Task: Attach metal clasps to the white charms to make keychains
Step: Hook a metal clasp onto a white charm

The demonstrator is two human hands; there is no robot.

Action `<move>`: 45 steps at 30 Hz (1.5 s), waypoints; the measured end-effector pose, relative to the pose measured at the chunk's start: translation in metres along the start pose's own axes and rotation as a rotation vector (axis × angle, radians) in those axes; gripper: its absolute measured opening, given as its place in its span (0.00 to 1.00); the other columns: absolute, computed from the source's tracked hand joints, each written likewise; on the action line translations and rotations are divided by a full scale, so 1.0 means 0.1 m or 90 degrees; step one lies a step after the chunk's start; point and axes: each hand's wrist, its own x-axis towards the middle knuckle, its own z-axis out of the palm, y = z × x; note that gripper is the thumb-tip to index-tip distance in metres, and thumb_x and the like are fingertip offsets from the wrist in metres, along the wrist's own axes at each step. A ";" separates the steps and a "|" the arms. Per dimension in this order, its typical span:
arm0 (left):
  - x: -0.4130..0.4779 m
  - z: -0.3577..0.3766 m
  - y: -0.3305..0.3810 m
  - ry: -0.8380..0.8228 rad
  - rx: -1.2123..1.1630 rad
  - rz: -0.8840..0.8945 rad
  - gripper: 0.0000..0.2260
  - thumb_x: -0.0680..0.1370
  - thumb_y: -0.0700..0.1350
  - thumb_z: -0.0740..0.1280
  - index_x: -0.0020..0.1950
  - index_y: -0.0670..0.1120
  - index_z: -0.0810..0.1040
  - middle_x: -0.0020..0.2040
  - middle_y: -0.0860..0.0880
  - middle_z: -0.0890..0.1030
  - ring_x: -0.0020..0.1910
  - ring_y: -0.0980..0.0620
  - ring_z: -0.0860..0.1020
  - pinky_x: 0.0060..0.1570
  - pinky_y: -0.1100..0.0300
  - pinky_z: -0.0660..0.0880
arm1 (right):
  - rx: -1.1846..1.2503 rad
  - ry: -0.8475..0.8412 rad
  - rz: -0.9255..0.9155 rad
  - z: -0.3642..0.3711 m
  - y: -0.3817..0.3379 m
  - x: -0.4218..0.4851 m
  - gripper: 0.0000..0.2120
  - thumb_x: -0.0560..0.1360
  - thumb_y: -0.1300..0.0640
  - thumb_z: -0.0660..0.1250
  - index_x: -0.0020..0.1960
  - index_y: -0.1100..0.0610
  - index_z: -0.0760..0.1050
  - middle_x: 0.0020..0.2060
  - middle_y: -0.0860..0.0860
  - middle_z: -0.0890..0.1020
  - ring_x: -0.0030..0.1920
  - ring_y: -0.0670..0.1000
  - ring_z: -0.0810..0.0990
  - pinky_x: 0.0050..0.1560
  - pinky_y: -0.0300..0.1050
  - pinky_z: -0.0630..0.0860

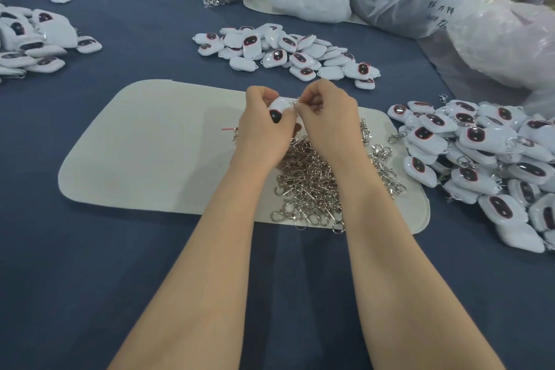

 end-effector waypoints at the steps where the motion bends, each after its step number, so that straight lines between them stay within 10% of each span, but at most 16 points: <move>1: 0.01 0.00 0.01 0.003 -0.002 -0.011 0.11 0.76 0.42 0.66 0.54 0.51 0.67 0.49 0.57 0.74 0.45 0.60 0.81 0.49 0.51 0.78 | 0.001 0.000 0.001 0.00 0.00 0.00 0.06 0.75 0.64 0.66 0.43 0.54 0.72 0.33 0.41 0.74 0.34 0.39 0.72 0.38 0.27 0.67; 7: 0.00 -0.01 0.05 0.008 0.031 -0.015 0.11 0.76 0.42 0.66 0.56 0.52 0.70 0.52 0.51 0.78 0.51 0.46 0.81 0.53 0.44 0.76 | -0.002 0.003 0.004 0.00 0.01 -0.01 0.06 0.75 0.64 0.66 0.43 0.55 0.72 0.33 0.40 0.73 0.32 0.36 0.72 0.35 0.24 0.67; 13: 0.02 -0.01 -0.01 0.046 0.132 0.066 0.13 0.77 0.41 0.66 0.60 0.48 0.72 0.50 0.57 0.73 0.48 0.55 0.74 0.43 0.70 0.65 | -0.019 -0.011 0.012 0.03 0.02 -0.01 0.05 0.75 0.62 0.66 0.44 0.54 0.73 0.34 0.40 0.73 0.34 0.38 0.72 0.36 0.23 0.67; 22: 0.03 0.01 -0.05 0.058 0.188 0.101 0.13 0.77 0.39 0.65 0.61 0.45 0.73 0.54 0.51 0.77 0.46 0.57 0.71 0.43 0.72 0.62 | -0.028 -0.014 0.029 0.06 0.01 0.00 0.06 0.75 0.64 0.65 0.44 0.54 0.73 0.34 0.40 0.73 0.35 0.39 0.72 0.38 0.28 0.67; 36: 0.02 -0.01 -0.07 0.056 0.215 0.084 0.13 0.76 0.39 0.65 0.61 0.45 0.74 0.54 0.50 0.78 0.46 0.55 0.74 0.46 0.69 0.67 | -0.076 -0.067 -0.015 0.10 -0.04 -0.06 0.02 0.76 0.63 0.64 0.47 0.61 0.75 0.40 0.54 0.80 0.43 0.54 0.77 0.48 0.52 0.74; 41: 0.04 -0.07 0.07 0.055 -0.364 -0.169 0.09 0.75 0.32 0.64 0.55 0.39 0.75 0.52 0.41 0.78 0.37 0.54 0.83 0.41 0.63 0.79 | 0.151 -0.004 0.015 0.03 -0.08 -0.05 0.09 0.75 0.66 0.65 0.49 0.54 0.74 0.39 0.44 0.78 0.41 0.42 0.76 0.44 0.30 0.72; 45: 0.05 -0.12 0.12 0.002 -0.601 -0.280 0.04 0.77 0.31 0.62 0.48 0.35 0.76 0.42 0.41 0.79 0.31 0.53 0.82 0.34 0.68 0.78 | 0.237 -0.024 0.057 0.02 -0.07 -0.02 0.06 0.75 0.64 0.67 0.47 0.54 0.78 0.42 0.45 0.81 0.45 0.44 0.78 0.49 0.33 0.75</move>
